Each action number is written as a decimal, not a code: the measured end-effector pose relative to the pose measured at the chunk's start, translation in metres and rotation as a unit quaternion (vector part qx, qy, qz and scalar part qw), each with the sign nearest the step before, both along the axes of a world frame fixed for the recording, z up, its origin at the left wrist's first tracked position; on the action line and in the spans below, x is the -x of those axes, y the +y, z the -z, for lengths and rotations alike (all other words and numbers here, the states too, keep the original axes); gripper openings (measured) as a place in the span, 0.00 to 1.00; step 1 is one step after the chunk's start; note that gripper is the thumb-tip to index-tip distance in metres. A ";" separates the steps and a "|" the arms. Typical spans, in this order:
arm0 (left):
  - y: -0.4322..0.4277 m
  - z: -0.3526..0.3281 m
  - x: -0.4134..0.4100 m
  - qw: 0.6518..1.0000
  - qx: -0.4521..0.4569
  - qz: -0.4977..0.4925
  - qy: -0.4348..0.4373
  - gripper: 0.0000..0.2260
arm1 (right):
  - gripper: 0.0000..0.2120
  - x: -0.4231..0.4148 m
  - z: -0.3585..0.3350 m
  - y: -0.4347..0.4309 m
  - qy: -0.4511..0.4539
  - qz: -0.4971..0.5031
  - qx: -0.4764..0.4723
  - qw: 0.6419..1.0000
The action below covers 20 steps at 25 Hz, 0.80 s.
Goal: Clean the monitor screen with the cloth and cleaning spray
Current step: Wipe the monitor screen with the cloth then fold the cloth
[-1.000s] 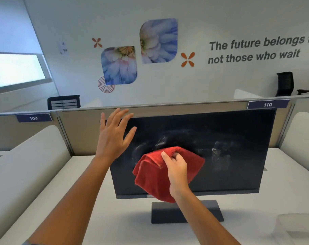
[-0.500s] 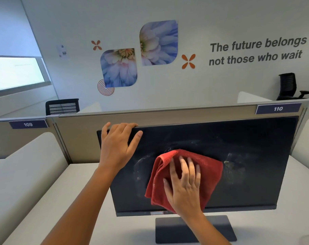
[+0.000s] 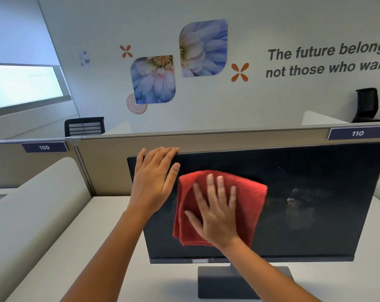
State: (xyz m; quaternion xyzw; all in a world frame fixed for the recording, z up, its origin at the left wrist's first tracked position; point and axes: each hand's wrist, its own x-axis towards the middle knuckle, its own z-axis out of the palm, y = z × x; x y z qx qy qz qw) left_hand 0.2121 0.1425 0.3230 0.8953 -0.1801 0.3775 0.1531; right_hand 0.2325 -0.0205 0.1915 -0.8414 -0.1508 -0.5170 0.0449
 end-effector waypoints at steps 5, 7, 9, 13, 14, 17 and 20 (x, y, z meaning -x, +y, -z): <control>0.001 -0.007 0.002 1.000 -0.007 -0.006 0.008 0.21 | 0.32 0.002 0.048 0.011 0.029 -0.078 0.293 0.952; 0.002 -0.009 0.003 1.000 0.001 -0.005 0.017 0.20 | 0.32 0.006 0.062 0.007 0.043 -0.100 0.390 0.915; 0.002 -0.010 0.005 1.000 0.016 -0.001 0.026 0.19 | 0.31 0.009 0.063 0.007 0.046 -0.113 0.434 0.893; -0.001 -0.014 0.007 0.999 0.031 0.008 0.028 0.19 | 0.30 -0.002 0.009 0.019 0.014 -0.145 0.314 0.938; -0.002 -0.015 0.006 0.999 0.039 0.012 0.032 0.19 | 0.30 -0.007 -0.011 0.022 0.003 -0.154 0.262 0.953; 0.000 -0.018 0.005 0.997 0.054 0.021 0.047 0.19 | 0.29 -0.018 -0.057 0.024 -0.031 -0.142 0.141 0.979; 0.000 -0.018 0.006 0.997 0.056 0.021 0.050 0.19 | 0.30 -0.016 -0.053 0.025 -0.036 -0.115 0.123 0.985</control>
